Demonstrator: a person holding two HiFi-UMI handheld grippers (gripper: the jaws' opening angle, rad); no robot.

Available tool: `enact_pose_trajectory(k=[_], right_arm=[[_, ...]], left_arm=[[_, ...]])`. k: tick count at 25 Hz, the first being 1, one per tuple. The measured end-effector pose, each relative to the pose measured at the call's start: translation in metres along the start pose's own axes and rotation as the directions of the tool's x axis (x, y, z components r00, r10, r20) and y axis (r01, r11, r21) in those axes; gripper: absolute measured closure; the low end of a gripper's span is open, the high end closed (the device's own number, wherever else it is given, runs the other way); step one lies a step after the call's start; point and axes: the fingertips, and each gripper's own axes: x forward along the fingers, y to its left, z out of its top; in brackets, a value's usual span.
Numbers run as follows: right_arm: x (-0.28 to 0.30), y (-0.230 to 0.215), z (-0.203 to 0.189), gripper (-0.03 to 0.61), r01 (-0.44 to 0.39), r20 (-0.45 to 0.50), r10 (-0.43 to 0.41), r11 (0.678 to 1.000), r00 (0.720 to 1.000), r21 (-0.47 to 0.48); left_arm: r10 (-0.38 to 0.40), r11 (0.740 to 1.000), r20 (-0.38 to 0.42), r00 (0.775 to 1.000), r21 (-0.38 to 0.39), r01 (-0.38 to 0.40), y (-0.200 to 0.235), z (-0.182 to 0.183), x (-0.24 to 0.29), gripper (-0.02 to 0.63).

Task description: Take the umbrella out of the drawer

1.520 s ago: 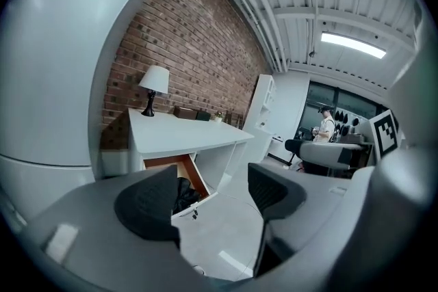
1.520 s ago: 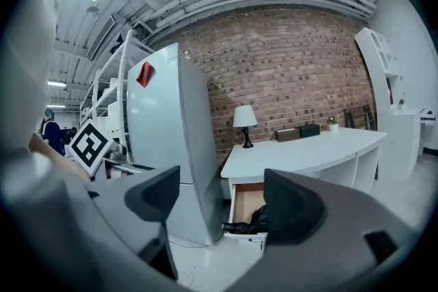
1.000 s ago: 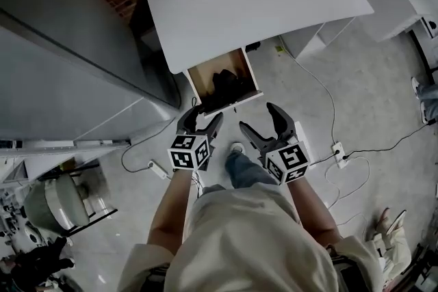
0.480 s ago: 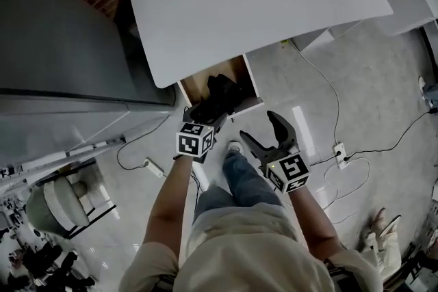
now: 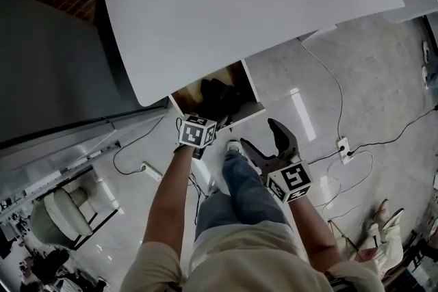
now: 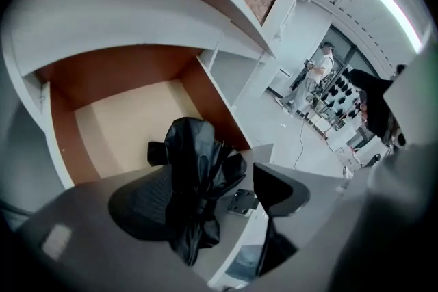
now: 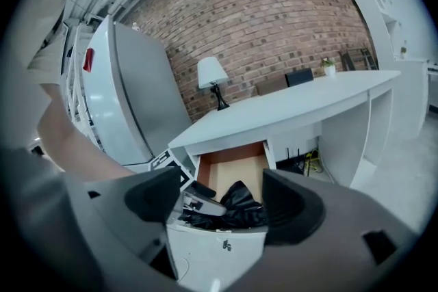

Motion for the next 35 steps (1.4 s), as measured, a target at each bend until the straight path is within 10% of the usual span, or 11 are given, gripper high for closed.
enact_pose_trajectory(k=[8,27,35], right_arm=[[0.02,-0.013,-0.033,0.218,0.006,-0.045,-0.004,0.999,0.999,0.054],[0.027,-0.029,-0.053,0.218,0.056,-0.063,-0.049,0.992,0.997,0.115],[0.016,-0.025,-0.048,0.221,0.072,-0.042,-0.068,0.992,0.997,0.108]], left_arm=[[-0.049,0.998,-0.163,0.985,0.038,0.055,0.021,-0.025,0.054,0.202],[-0.192,0.979,-0.488,0.851,-0.031,0.203,0.022,-0.058,0.088,0.269],[-0.073,0.982,-0.449,0.89,0.123,0.143,0.02,-0.052,0.083,0.371]])
